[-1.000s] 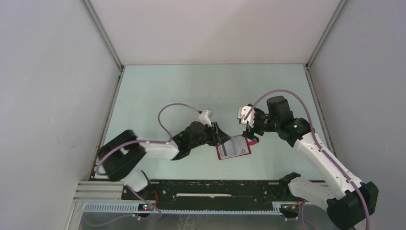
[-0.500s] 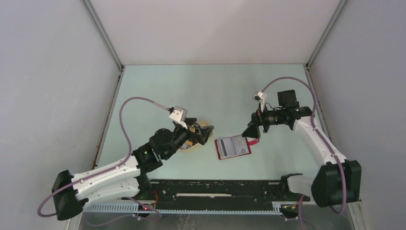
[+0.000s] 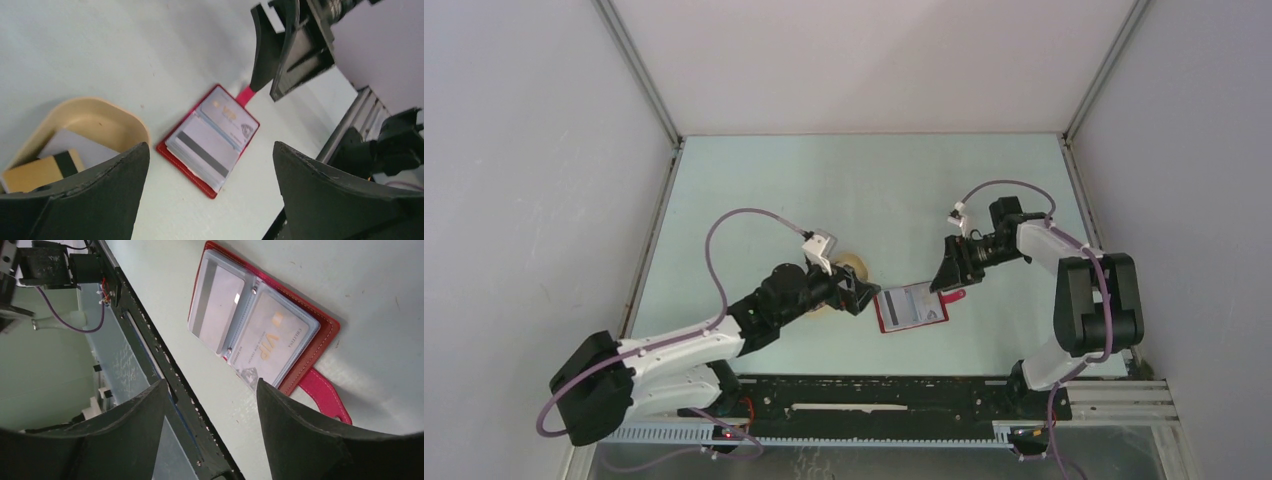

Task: Put the credit cards into the card holder
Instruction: Insert the credit card into the card holder.

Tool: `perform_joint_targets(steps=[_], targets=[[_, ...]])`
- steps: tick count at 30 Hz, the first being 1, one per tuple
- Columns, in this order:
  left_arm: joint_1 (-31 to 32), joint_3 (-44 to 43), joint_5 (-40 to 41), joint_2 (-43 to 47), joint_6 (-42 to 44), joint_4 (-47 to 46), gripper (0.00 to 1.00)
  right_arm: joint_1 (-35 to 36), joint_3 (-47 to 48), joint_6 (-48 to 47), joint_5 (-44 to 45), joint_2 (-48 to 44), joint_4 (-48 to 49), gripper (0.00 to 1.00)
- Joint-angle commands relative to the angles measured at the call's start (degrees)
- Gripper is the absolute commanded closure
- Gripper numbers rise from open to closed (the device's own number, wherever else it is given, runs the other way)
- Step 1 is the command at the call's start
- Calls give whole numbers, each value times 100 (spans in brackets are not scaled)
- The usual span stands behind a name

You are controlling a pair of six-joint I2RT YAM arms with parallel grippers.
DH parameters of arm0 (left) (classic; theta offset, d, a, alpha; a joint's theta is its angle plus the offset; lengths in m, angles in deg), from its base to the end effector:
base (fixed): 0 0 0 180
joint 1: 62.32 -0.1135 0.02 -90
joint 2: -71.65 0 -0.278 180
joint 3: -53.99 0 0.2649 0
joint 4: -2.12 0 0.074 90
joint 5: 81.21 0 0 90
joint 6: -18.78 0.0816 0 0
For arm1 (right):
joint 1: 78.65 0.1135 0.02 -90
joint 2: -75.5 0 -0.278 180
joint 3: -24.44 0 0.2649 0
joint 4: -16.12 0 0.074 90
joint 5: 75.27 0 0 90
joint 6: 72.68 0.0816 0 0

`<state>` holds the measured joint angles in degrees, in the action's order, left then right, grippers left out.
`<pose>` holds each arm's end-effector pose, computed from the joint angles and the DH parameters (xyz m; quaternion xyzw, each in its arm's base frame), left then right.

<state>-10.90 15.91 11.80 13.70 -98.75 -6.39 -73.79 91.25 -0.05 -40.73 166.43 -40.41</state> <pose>0.1742 -0.2116 0.2285 0.1438 0.7601 -0.3870 0.5019 0.2791 0.0912 0.1645 -0.2073 0.8583 0.4531 0.1222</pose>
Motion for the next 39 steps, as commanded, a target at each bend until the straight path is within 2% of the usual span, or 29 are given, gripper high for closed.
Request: perform_joint_targets(steps=[1, 7, 17, 31, 39], targets=[[114, 153, -590, -488, -94, -606, 4, 50, 234, 51, 51, 296, -229, 28], [324, -99, -853, -1459, 68, -973, 19, 217, 482, -133, 137, 870, -544, 36], [626, -678, -896, -2496, 267, -974, 30, 211, 605, -71, 322, 1265, -570, 38], [720, -745, -781, -2856, 132, -1009, 35, 217, 689, -11, 465, 1558, -574, 39], [727, -674, -507, -2981, -11, -993, 41, 226, 715, 14, 629, 1638, -556, 38]])
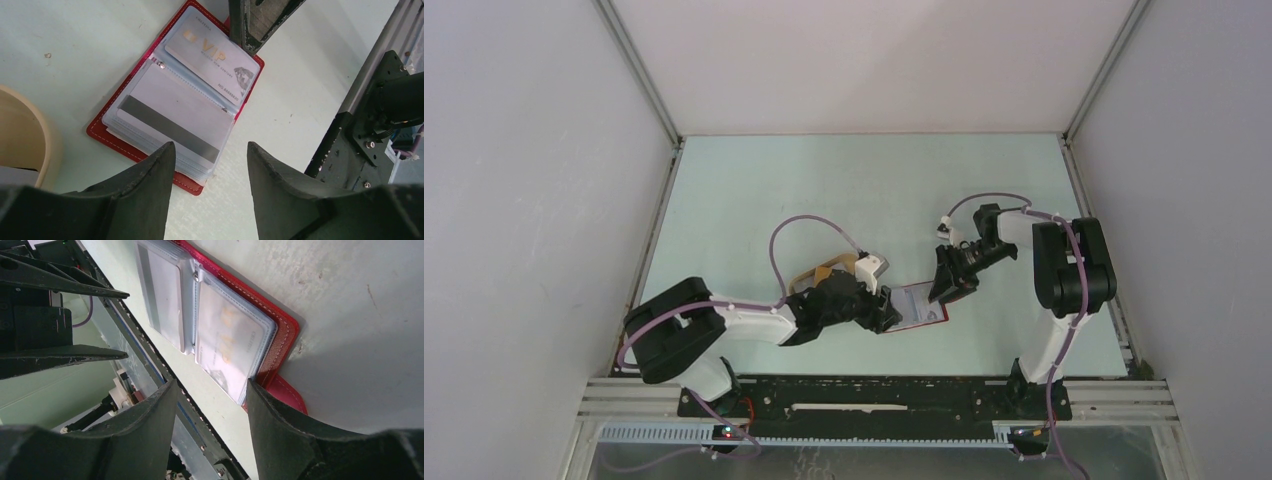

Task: Put the credit cards into the card holder
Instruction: Insert the credit card into the card holder.

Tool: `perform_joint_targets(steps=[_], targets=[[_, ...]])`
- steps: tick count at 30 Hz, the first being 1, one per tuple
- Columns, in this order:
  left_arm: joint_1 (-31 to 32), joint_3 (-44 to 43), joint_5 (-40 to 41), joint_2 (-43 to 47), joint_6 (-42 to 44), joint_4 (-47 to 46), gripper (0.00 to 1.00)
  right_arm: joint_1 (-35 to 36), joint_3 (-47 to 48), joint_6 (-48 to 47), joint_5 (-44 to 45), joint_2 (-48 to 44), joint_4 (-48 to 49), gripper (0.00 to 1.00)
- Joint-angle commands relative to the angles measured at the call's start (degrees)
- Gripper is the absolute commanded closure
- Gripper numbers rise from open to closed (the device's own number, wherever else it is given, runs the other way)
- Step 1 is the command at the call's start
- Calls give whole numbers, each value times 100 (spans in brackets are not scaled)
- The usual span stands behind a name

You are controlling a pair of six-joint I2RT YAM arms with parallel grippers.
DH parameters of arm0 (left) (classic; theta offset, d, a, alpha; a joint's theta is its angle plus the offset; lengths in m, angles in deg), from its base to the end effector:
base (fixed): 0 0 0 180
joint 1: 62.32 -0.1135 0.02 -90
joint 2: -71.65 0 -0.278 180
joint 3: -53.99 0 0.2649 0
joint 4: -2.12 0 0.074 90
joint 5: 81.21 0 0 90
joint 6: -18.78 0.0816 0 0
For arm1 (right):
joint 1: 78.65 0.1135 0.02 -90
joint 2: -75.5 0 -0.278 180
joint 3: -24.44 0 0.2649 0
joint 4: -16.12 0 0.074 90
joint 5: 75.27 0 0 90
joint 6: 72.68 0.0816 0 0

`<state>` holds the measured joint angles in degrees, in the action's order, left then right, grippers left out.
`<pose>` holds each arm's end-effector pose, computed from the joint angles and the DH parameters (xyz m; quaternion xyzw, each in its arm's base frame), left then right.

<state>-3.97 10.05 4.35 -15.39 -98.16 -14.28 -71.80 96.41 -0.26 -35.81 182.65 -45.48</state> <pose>0.1719 -0.2909 0.1403 0.2498 0.8134 -0.3795 0.3633 0.2939 0.0988 0.1015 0.1663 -0.8876 -0.4293 0.0134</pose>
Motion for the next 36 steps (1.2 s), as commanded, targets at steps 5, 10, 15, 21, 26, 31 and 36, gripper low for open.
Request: perform_joint_targets(steps=[5, 10, 15, 21, 26, 31, 36], targets=[[36, -207, 510, -162, -129, 231, 44, 42, 202, 45, 205, 42, -17, 37], [31, -251, 717, -193, -178, 456, 45, 126, 222, 38, 198, 95, -26, 37], [41, -276, 709, -316, -275, 468, 45, 180, 254, 53, 215, 125, -25, 37], [36, -324, 655, -414, -331, 461, 46, 132, 262, 104, 239, 115, 25, 34], [36, -331, 598, -298, -355, 448, 48, 133, 325, 105, 156, 165, 5, 33], [36, -277, 624, 125, -345, 584, 50, 63, 423, -51, -418, 308, -212, 36], [37, -209, 697, 457, -361, 664, 51, 79, 473, -76, -515, 384, -238, 38]])
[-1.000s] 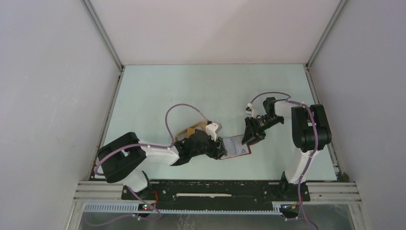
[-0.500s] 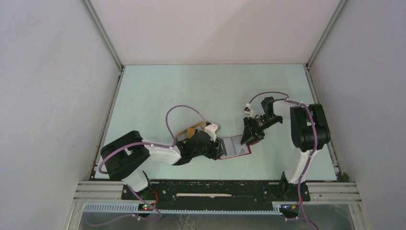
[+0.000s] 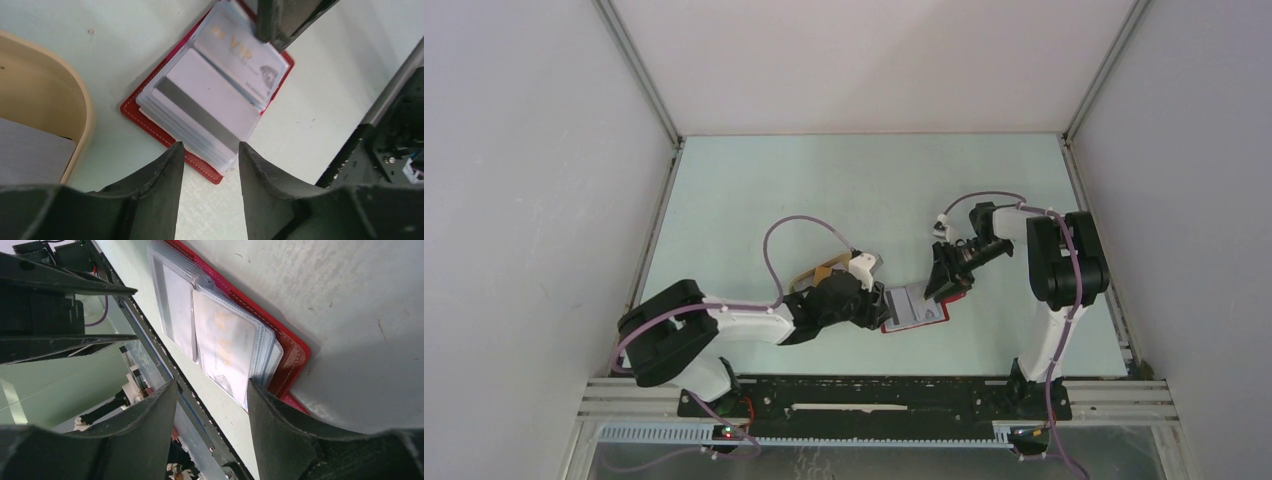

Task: Put the credit cards into the card holder
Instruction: Insert the credit card into the card holder.

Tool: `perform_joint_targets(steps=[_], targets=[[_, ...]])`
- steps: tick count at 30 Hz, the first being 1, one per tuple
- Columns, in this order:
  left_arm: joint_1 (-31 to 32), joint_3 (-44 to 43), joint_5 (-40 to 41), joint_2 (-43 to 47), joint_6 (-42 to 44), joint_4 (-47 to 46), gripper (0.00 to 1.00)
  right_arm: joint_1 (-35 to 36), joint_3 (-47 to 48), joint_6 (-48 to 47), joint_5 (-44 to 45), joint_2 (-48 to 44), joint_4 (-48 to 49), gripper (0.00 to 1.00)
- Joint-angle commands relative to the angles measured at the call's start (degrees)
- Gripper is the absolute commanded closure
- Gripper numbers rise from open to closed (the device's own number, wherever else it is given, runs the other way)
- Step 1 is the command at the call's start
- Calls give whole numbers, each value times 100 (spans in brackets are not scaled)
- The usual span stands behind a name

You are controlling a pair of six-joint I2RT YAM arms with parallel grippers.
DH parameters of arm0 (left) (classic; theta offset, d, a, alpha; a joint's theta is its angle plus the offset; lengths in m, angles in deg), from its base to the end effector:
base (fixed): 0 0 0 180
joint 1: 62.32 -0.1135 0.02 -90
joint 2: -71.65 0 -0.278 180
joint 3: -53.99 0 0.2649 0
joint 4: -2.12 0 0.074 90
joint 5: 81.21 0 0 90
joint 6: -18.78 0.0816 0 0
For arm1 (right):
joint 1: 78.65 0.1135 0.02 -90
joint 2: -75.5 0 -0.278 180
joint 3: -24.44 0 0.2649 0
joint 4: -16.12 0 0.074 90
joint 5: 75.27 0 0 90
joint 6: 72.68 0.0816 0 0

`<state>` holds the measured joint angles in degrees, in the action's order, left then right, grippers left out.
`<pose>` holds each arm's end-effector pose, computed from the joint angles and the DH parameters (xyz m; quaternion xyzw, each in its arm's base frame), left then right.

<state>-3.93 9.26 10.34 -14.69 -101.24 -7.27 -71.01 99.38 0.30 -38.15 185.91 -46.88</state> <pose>0.1759 -0.2815 0.1321 0.2082 0.8504 -0.3283 0.3546 0.3031 0.1063 0.0984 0.1586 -0.8794 -0.4480 0.0296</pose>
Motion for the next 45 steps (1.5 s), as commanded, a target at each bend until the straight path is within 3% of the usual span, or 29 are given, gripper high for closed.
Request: perform_joint_targets(steps=[1, 11, 23, 45], targets=[[32, -112, 112, 424, -63, -23, 51, 8, 186, -149, -336, 53, -112, 38], [32, -293, -110, 373, -115, -226, 51, 3, 223, -196, -647, 83, -167, 40], [23, -931, -491, -168, -64, -362, 52, -61, 117, 67, 259, -305, 227, 42], [24, -1388, -989, -1195, -176, -298, 72, -39, 84, 93, 467, -65, 202, 44]])
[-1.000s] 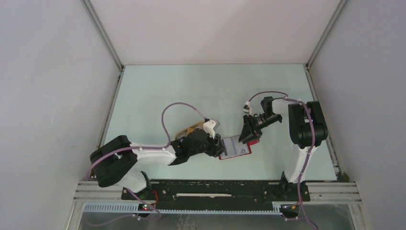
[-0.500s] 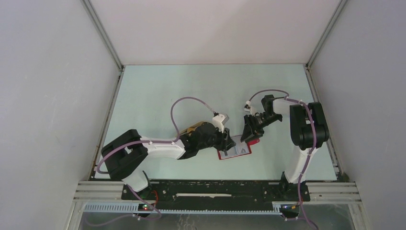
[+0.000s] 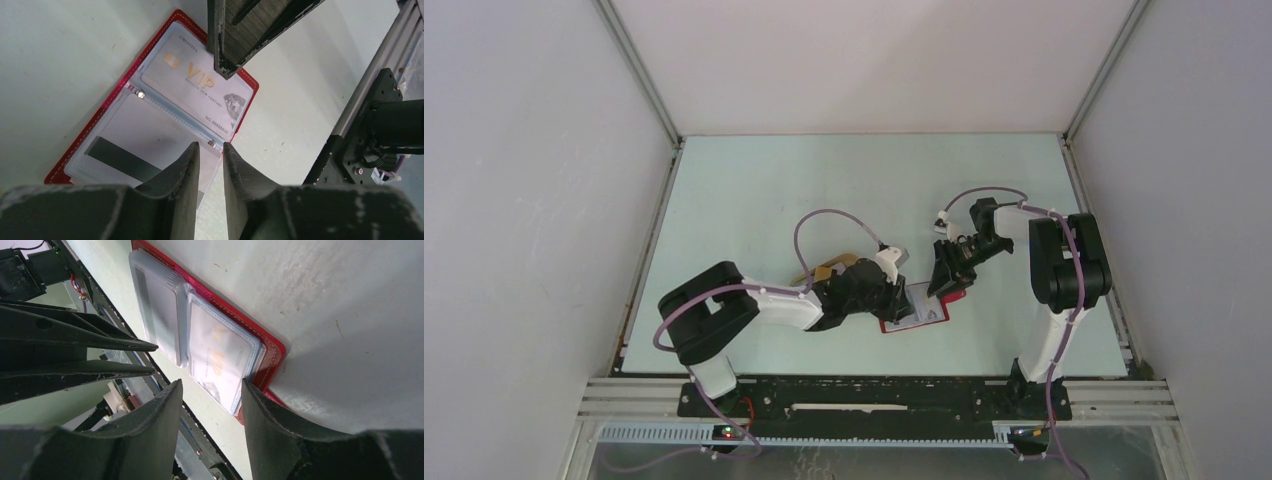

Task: Put the credit cards into the card holder
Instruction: Insert the credit card into the card holder.

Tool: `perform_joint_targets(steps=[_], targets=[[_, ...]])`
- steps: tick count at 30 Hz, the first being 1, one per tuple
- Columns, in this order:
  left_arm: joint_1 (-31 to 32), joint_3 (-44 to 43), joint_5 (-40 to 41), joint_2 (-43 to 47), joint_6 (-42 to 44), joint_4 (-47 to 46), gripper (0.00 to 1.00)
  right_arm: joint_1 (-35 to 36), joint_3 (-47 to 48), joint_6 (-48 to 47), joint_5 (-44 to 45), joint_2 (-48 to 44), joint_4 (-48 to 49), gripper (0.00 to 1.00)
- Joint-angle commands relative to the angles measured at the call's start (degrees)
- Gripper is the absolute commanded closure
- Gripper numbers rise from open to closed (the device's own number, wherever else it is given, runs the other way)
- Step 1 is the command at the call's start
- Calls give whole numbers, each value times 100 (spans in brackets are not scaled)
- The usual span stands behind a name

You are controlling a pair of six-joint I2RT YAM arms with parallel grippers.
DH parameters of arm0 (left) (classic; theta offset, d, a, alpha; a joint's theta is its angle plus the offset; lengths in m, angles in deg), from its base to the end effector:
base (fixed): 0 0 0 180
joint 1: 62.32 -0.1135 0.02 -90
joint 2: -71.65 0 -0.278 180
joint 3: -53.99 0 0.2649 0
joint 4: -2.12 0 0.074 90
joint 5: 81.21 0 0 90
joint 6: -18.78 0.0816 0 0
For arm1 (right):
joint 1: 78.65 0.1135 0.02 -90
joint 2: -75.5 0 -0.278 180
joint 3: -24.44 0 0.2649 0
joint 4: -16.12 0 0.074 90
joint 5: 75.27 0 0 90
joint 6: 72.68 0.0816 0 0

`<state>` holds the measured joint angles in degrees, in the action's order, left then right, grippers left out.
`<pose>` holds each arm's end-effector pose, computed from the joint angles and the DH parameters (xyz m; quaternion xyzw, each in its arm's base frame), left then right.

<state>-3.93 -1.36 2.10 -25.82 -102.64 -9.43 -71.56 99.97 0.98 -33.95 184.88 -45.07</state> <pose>0.1943 -0.3338 0.1326 0.2303 0.8364 -0.3852 0.3147 0.3110 0.1004 0.1008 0.1671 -0.8950 -0.4136 0.0067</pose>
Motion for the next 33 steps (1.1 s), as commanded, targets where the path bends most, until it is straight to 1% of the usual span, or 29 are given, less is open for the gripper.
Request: perform_joint_targets(steps=[1, 11, 18, 23, 28, 33], targets=[[24, -333, -177, -104, -39, -76, 72, 20, 28, 34, 18, 53, 16, 44], [19, -406, -352, -354, -91, -101, 79, 47, 90, -40, -594, 258, -216, 44], [14, -427, -376, -406, -112, -67, 79, -64, 107, -28, -1071, 324, -267, 43], [1, -467, -290, -455, -143, 56, 80, -170, 68, 110, -546, 212, -94, 43], [-36, -475, -212, -489, -184, 152, 80, -173, -7, 230, -312, -73, 110, 43], [-47, -476, -183, -513, -213, 201, 81, -165, -6, 262, -208, 65, 125, 43]])
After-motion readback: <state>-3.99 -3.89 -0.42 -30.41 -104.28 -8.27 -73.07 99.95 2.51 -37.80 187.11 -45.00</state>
